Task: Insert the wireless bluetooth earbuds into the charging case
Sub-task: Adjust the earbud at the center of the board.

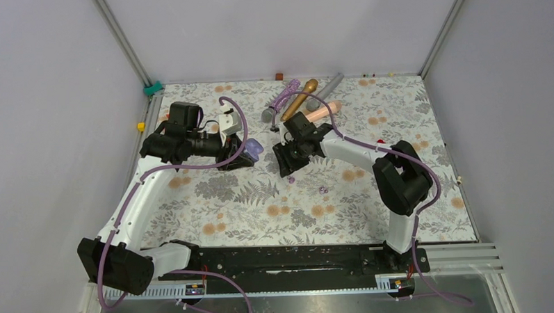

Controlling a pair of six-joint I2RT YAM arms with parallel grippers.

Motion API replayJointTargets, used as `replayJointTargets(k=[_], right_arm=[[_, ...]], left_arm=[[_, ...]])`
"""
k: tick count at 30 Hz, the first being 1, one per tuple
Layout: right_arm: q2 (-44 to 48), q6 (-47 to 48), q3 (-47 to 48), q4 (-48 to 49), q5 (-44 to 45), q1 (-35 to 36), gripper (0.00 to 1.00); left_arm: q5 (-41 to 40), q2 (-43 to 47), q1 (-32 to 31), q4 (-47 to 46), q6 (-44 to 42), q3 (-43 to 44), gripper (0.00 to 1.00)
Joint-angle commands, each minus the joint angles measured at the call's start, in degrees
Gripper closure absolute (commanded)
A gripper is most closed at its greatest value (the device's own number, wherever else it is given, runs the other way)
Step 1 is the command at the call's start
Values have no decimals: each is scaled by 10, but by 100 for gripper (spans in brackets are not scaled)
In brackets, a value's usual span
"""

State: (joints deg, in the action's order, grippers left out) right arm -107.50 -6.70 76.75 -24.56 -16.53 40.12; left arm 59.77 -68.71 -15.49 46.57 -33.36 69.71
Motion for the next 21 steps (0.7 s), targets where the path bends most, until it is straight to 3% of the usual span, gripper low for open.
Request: replayJointTargets(k=[1, 10, 21], right_arm=[[19, 13, 16, -7, 16, -6, 52], [-47, -41, 26, -8, -28, -59, 62], [-78, -66, 24, -13, -53, -82, 63]], left_arm=[[23, 12, 3, -23, -7, 0, 100], [22, 16, 3, -22, -7, -1, 100], [20, 12, 3, -23, -8, -1, 100]])
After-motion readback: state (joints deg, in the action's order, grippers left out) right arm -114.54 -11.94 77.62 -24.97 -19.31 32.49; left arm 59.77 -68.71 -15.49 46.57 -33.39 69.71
